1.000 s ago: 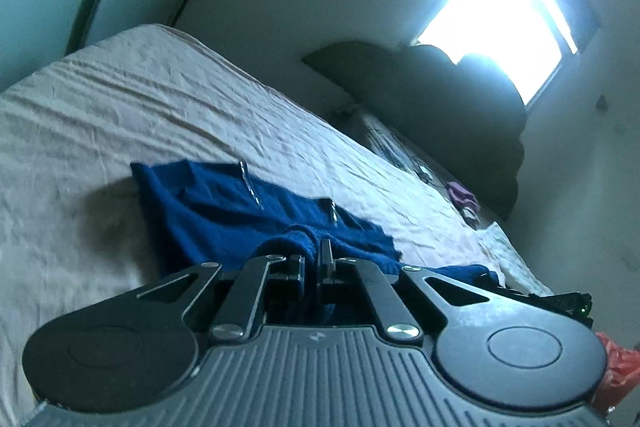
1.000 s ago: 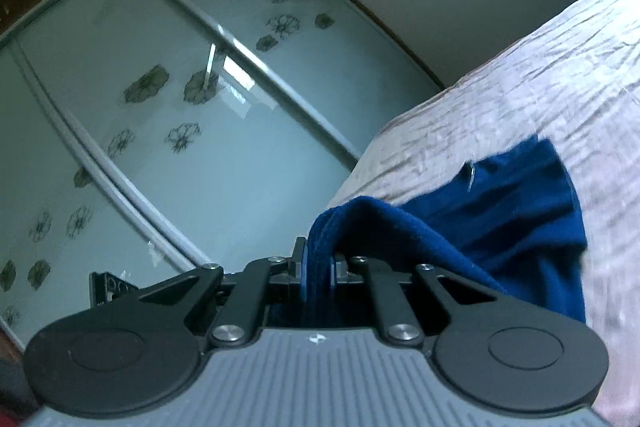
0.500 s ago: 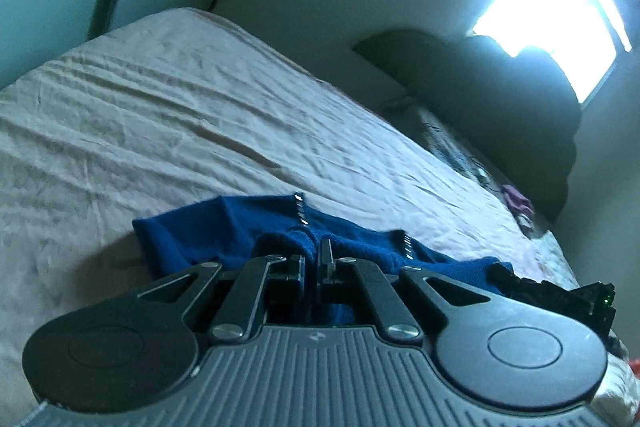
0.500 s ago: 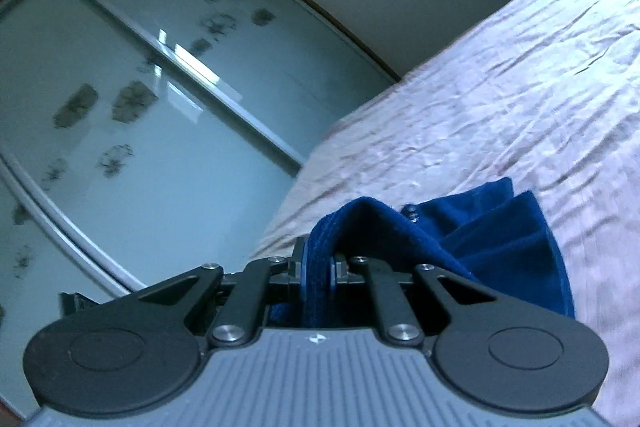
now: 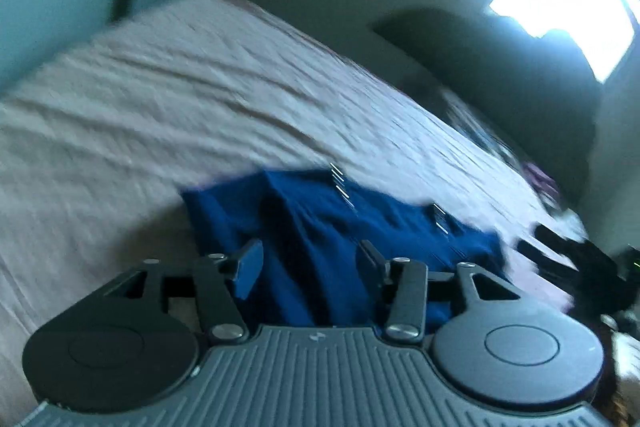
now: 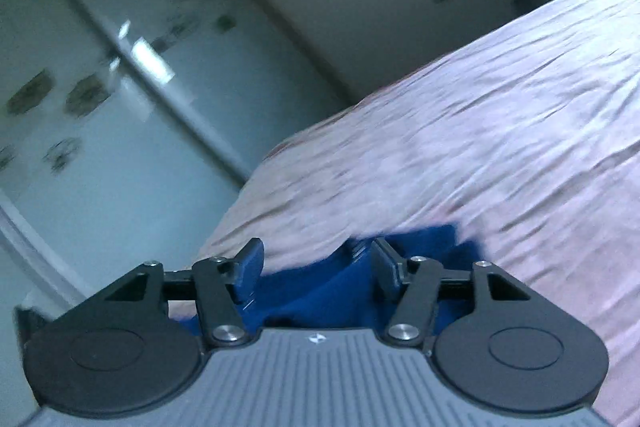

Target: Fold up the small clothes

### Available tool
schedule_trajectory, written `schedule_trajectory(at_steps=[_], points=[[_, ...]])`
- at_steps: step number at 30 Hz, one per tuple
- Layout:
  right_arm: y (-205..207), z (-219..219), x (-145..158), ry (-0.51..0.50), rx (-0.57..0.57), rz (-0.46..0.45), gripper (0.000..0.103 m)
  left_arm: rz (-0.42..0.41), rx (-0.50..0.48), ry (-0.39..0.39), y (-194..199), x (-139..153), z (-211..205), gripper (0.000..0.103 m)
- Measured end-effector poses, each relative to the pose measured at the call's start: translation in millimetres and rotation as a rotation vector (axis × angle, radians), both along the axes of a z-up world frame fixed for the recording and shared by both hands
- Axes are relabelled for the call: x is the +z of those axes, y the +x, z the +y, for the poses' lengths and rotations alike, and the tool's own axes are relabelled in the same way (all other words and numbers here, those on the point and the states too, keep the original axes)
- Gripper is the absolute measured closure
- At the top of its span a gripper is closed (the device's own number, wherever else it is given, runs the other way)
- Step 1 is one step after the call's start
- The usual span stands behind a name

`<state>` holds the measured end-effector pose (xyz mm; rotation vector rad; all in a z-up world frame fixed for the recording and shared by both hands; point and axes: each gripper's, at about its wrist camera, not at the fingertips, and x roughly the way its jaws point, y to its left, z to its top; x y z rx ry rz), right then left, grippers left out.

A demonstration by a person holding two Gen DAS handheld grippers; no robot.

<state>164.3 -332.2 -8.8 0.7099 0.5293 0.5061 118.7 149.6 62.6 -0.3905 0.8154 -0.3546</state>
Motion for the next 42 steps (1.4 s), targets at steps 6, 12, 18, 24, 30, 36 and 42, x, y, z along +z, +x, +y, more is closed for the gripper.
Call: schedule_trajectory(at_steps=[6, 12, 18, 24, 30, 36, 42], points=[[-6.8, 29.9, -9.4, 0.095, 0.235, 0.064, 0.02, 0.13, -0.179, -0.076, -10.2, -17.0, -31.9, 0.043], [23.2, 49.1, -19.9, 0.049, 0.354, 0.146, 0.007, 0.146, -0.287, 0.004, 5.0, -35.2, -66.4, 0.043], [66.6, 38.6, -10.0, 0.115, 0.26, 0.088, 0.007, 0.009, -0.106, 0.009, 53.8, -22.3, -60.7, 0.043], [81.0, 33.5, 8.9, -0.011, -0.011, 0.074, 0.007, -0.165, 0.115, 0.179, 70.1, 2.4, -56.4, 0.031], [33.9, 34.8, 19.1, -0.253, -0.024, 0.03, 0.0, -0.135, 0.05, 0.296, 25.6, -7.4, -59.2, 0.017], [-3.7, 53.9, 19.9, -0.742, -0.134, -0.046, 0.0, -0.063, 0.055, 0.231, -19.1, -29.5, -35.4, 0.02], [-3.6, 59.1, 5.5, -0.772, -0.071, -0.07, 0.0, -0.009, 0.079, 0.17, -45.6, -41.0, -19.0, 0.035]])
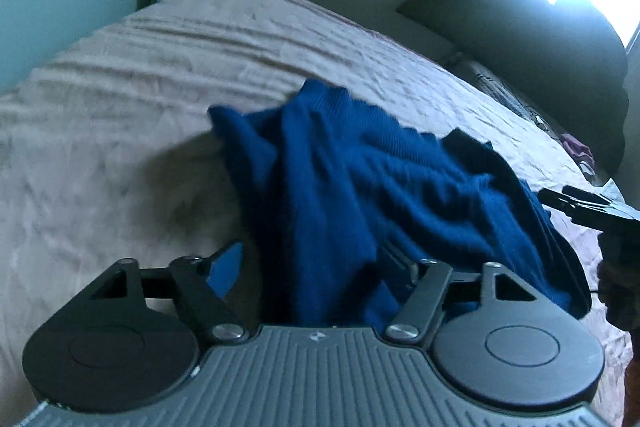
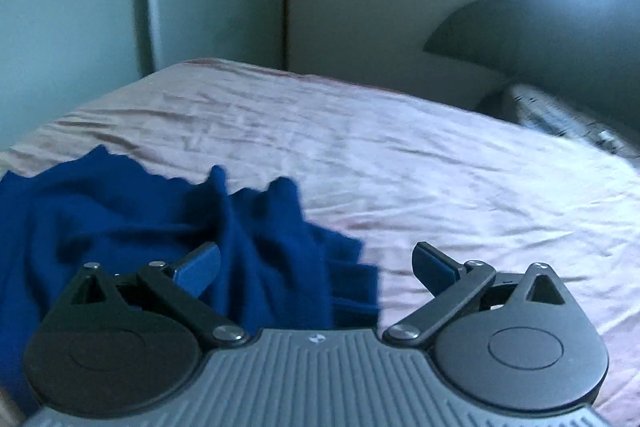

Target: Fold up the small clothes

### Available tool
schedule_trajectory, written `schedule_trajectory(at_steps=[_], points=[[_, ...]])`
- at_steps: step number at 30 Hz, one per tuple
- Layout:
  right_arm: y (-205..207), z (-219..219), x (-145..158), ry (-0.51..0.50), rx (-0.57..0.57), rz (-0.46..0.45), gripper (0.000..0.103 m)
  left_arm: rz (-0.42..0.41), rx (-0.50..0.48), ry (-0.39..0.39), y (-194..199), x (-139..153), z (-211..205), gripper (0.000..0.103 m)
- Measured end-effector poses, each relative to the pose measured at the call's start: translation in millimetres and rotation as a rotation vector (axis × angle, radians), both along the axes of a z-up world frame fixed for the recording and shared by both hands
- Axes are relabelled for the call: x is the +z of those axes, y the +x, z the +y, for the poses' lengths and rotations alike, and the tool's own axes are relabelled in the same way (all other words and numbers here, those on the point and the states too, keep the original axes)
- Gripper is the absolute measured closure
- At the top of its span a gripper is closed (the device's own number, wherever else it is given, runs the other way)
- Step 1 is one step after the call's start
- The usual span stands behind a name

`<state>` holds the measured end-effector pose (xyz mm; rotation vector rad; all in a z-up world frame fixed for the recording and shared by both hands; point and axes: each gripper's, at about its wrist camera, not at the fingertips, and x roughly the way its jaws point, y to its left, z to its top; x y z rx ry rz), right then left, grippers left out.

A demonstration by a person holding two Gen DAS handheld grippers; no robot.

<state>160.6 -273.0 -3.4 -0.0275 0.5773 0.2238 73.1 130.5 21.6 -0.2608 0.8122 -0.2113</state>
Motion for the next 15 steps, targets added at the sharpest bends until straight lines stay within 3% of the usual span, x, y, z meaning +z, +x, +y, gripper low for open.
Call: schedule_trajectory(at_steps=[2, 4, 7, 8, 9, 10, 14, 15], points=[[-7.8, 9.3, -2.5, -0.056, 0.024, -0.056, 0.0, 0.016, -0.016, -0.025, -2.8, -2.7, 0.5, 0.048], [-16.4, 20.6, 0.9, -0.138, 0.018, -0.109, 0.0, 0.026, -0.03, -0.033, -4.1, -4.4, -1.5, 0.054], [-16.0, 22.3, 0.5, -0.183, 0.022, -0.112, 0.002, -0.004, -0.051, 0.007, -8.6, -2.3, -8.3, 0.069], [-12.7, 20.3, 0.0, -0.156, 0.048, -0.091, 0.011, -0.014, -0.051, 0.021, -10.1, -2.4, -9.8, 0.081], [-9.6, 18.6, -0.1, -0.127, 0.078, -0.069, 0.032, -0.021, -0.049, 0.03, -11.0, -2.3, -10.6, 0.087], [-7.1, 18.9, -0.6, -0.108, 0.102, -0.05, 0.041, -0.023, -0.048, 0.029, -11.7, -3.5, -9.9, 0.089], [-1.8, 20.2, -5.3, -0.094, 0.147, 0.002, 0.065, -0.021, -0.036, 0.006, -17.2, -3.4, -2.3, 0.094], [1.7, 17.8, -7.7, -0.076, 0.144, 0.02, 0.067, -0.021, -0.038, 0.005, -19.5, -2.6, -0.7, 0.095]])
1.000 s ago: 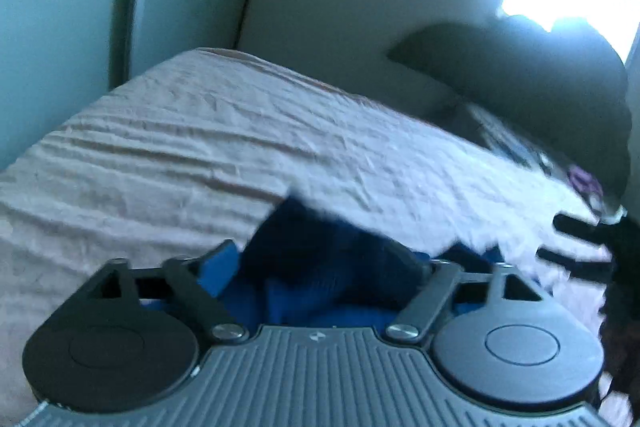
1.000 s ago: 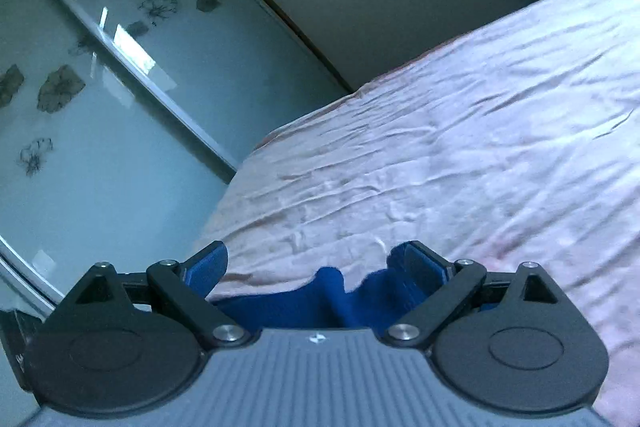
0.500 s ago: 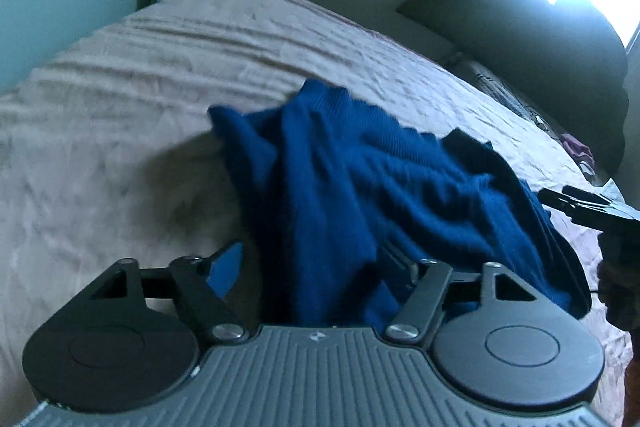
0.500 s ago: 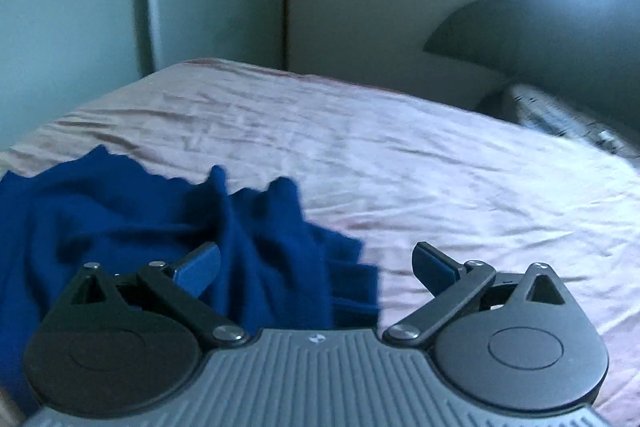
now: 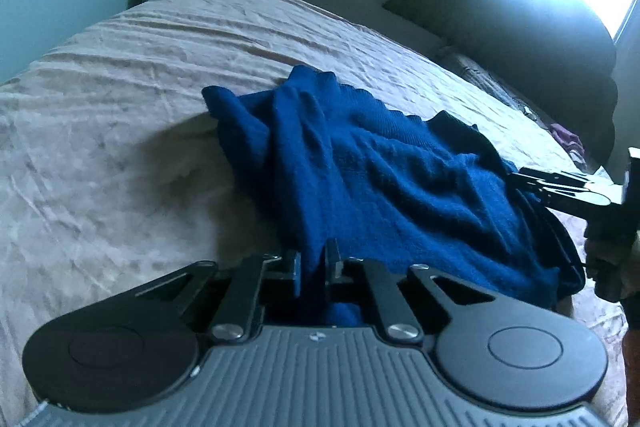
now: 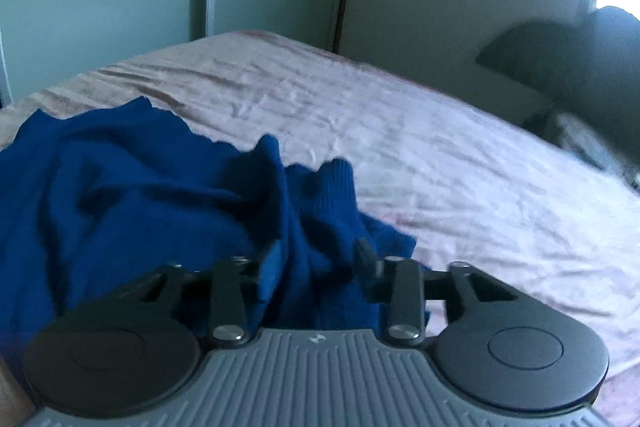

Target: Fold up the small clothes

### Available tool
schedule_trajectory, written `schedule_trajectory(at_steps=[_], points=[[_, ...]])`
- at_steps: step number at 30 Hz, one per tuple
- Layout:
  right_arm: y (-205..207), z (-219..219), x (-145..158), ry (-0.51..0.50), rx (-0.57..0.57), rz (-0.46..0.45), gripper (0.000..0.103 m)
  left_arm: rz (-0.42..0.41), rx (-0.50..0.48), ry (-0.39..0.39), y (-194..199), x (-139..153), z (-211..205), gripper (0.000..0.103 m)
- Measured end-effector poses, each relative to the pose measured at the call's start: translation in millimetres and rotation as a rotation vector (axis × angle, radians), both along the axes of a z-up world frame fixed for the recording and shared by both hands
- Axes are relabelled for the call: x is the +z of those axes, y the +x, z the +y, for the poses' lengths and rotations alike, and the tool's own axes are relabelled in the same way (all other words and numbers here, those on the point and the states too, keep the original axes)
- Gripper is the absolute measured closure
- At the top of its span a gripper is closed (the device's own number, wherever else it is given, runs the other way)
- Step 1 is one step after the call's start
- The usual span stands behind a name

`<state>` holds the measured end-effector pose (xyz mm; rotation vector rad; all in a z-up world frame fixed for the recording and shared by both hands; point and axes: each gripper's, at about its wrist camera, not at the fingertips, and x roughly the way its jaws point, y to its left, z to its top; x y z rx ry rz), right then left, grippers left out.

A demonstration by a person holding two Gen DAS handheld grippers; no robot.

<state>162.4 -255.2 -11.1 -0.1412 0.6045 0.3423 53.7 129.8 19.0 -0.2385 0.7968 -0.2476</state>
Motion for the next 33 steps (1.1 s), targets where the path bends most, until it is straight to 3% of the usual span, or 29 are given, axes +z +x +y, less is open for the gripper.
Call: schedule_trajectory(at_steps=[3, 5, 8, 9, 12, 14, 16, 17, 19, 20, 22, 23, 25, 28, 29, 33], points=[[5.2, -3.9, -4.9, 0.05, 0.013, 0.046, 0.071, -0.003, -0.006, 0.003, -7.7, 1.8, 4.6, 0.095], [2.8, 4.4, -7.3, 0.033, 0.065, 0.065, 0.071, -0.009, -0.01, 0.015, -13.6, 2.4, 5.7, 0.097], [0.4, 18.7, -13.6, -0.062, 0.097, 0.059, 0.088, -0.015, -0.003, 0.039, -22.5, 3.9, 6.5, 0.099], [-0.2, 17.6, -11.8, -0.066, 0.087, 0.054, 0.095, -0.018, -0.001, 0.042, -25.8, 4.9, 7.3, 0.1], [-0.3, 6.9, -5.7, -0.091, -0.011, 0.018, 0.098, -0.009, 0.002, 0.057, -31.2, 2.5, 11.0, 0.1], [0.0, -6.6, -4.9, -0.123, -0.121, 0.016, 0.097, 0.013, 0.002, 0.052, -32.0, -3.2, 12.3, 0.1], [-3.6, -17.1, 0.0, -0.06, -0.165, 0.043, 0.094, 0.005, -0.018, 0.066, -34.8, -2.3, 8.6, 0.1], [-9.1, -17.9, 3.9, -0.033, -0.187, 0.051, 0.085, -0.006, -0.03, 0.075, -35.9, 0.1, 6.3, 0.1], [-22.1, -12.1, 11.8, -0.021, -0.221, 0.038, 0.032, -0.008, -0.036, 0.062, -35.2, 2.4, 5.6, 0.099], [-32.9, -4.3, 17.8, -0.018, -0.226, 0.009, 0.0, -0.001, -0.036, 0.055, -33.6, 2.3, 6.1, 0.098], [-50.7, 11.0, 27.1, 0.003, -0.183, -0.046, 0.0, 0.014, -0.023, 0.06, -31.4, 0.5, 7.4, 0.092], [-58.7, 19.3, 30.5, 0.017, -0.149, -0.062, 0.0, 0.018, -0.014, 0.062, -31.2, 0.1, 8.0, 0.083], [-71.9, 36.9, 33.5, 0.048, -0.092, -0.074, 0.0, 0.015, 0.001, 0.07, -32.5, 1.8, 7.3, 0.083], [-73.1, 66.5, 25.2, -0.032, -0.067, 0.003, 0.0, -0.001, 0.014, 0.11, -35.4, 4.0, 2.4, 0.077], [-72.0, 72.0, 20.9, -0.052, -0.062, 0.027, 0.0, -0.004, 0.021, 0.123, -36.0, 4.0, 1.1, 0.07], [-77.1, 88.4, -4.2, -0.056, -0.029, 0.126, 0.0, -0.013, 0.052, 0.16, -37.7, 2.6, -1.7, 0.059]])
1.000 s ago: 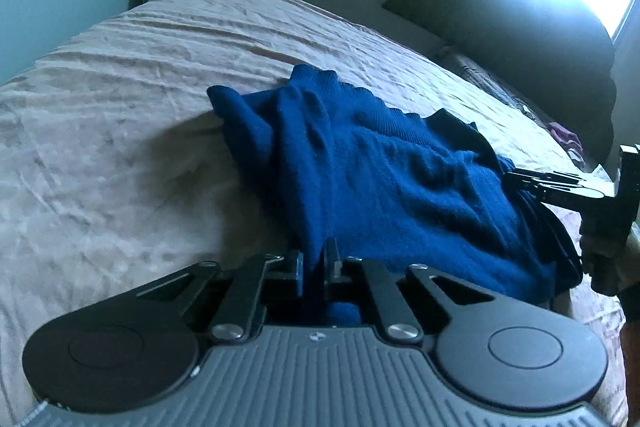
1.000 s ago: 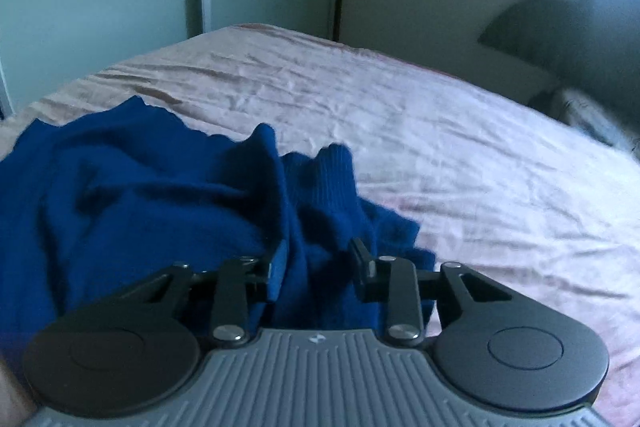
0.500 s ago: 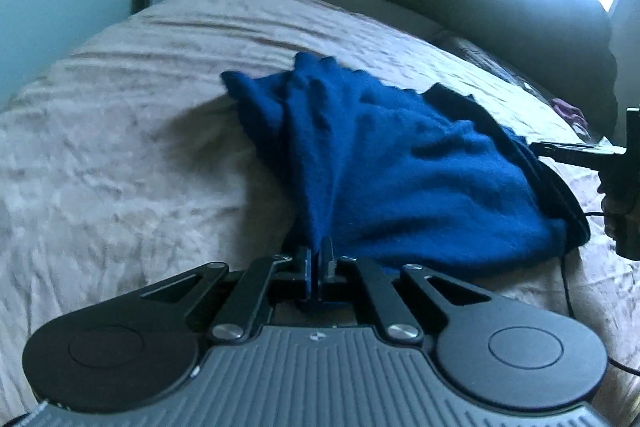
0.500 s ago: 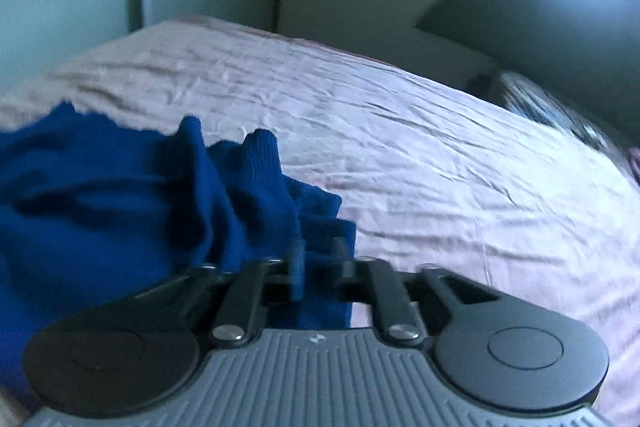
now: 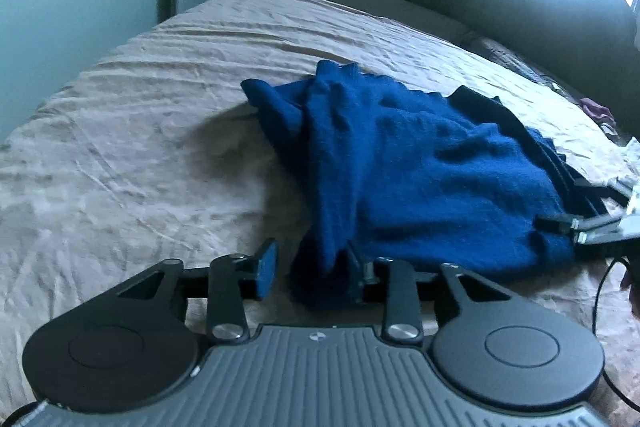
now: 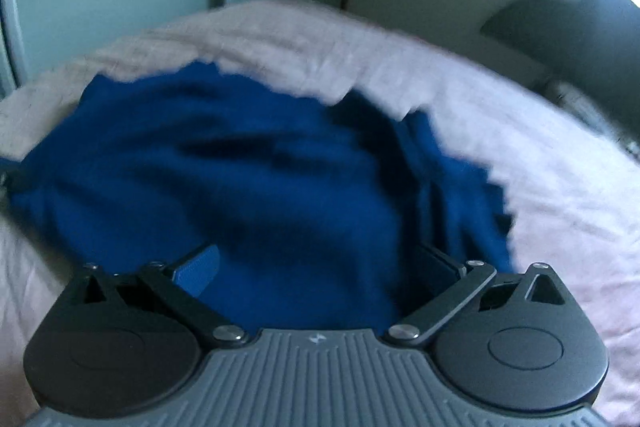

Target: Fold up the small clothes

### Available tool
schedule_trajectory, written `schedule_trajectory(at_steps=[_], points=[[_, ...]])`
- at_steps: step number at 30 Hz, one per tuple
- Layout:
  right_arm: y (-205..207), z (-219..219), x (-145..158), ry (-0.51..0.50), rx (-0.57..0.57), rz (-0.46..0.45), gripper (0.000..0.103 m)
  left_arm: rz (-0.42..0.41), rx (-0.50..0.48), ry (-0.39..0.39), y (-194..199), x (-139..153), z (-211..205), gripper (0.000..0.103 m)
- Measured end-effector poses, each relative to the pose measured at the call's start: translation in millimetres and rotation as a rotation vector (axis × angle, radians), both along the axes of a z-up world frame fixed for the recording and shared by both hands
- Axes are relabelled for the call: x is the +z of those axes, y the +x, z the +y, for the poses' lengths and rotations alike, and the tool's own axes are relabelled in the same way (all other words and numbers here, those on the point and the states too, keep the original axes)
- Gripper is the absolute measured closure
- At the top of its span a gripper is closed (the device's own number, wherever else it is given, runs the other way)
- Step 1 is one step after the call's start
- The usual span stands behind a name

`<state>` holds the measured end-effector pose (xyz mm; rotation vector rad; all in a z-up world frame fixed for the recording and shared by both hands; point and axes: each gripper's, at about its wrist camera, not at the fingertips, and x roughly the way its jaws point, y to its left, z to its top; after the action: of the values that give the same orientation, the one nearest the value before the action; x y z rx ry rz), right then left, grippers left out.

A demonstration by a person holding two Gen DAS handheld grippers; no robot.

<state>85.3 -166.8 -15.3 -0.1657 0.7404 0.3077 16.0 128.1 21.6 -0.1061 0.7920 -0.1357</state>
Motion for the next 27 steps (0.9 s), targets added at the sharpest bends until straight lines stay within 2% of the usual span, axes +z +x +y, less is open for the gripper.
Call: schedule_trajectory(at_steps=[2, 3, 7, 9, 14, 17, 20, 22, 25, 27], points=[[0.3, 1.2, -12.3, -0.032, -0.014, 0.034, 0.0, -0.002, 0.011, 0.01, -0.8, -0.6, -0.1, 0.051], [-0.7, -2.7, -17.2, -0.004, -0.018, 0.028, 0.0, -0.003, 0.016, 0.019, -1.1, -0.7, -0.3, 0.046], [4.2, -22.3, -26.6, 0.13, -0.028, 0.037, 0.0, -0.017, 0.029, 0.055, -3.6, -0.6, -1.6, 0.037], [3.0, -24.1, -28.8, 0.143, -0.029, 0.008, 0.0, -0.02, 0.033, 0.065, -4.8, -0.6, -2.1, 0.032], [-18.1, -15.2, -34.9, 0.148, -0.038, -0.091, 0.0, -0.023, 0.034, 0.081, -5.6, 0.4, -0.9, 0.025], [-14.5, -19.5, -31.2, 0.173, -0.048, -0.059, 0.0, -0.028, 0.039, 0.082, -5.4, 2.6, 2.6, 0.023], [-18.7, -16.9, -20.5, 0.18, -0.106, -0.047, 0.0, -0.04, 0.04, 0.078, -3.0, 5.9, 7.5, 0.016], [-28.6, -3.8, -10.5, 0.148, -0.066, -0.094, 0.0, -0.05, 0.036, 0.051, 2.9, 8.5, 13.0, 0.013], [-49.2, 35.6, 5.2, -0.001, 0.056, -0.198, 0.0, -0.045, 0.041, -0.025, 18.7, 11.3, 23.6, 0.011], [-61.7, 60.9, 9.0, -0.099, 0.132, -0.262, 0.0, -0.028, 0.053, -0.108, 32.6, 11.0, 33.3, 0.01]])
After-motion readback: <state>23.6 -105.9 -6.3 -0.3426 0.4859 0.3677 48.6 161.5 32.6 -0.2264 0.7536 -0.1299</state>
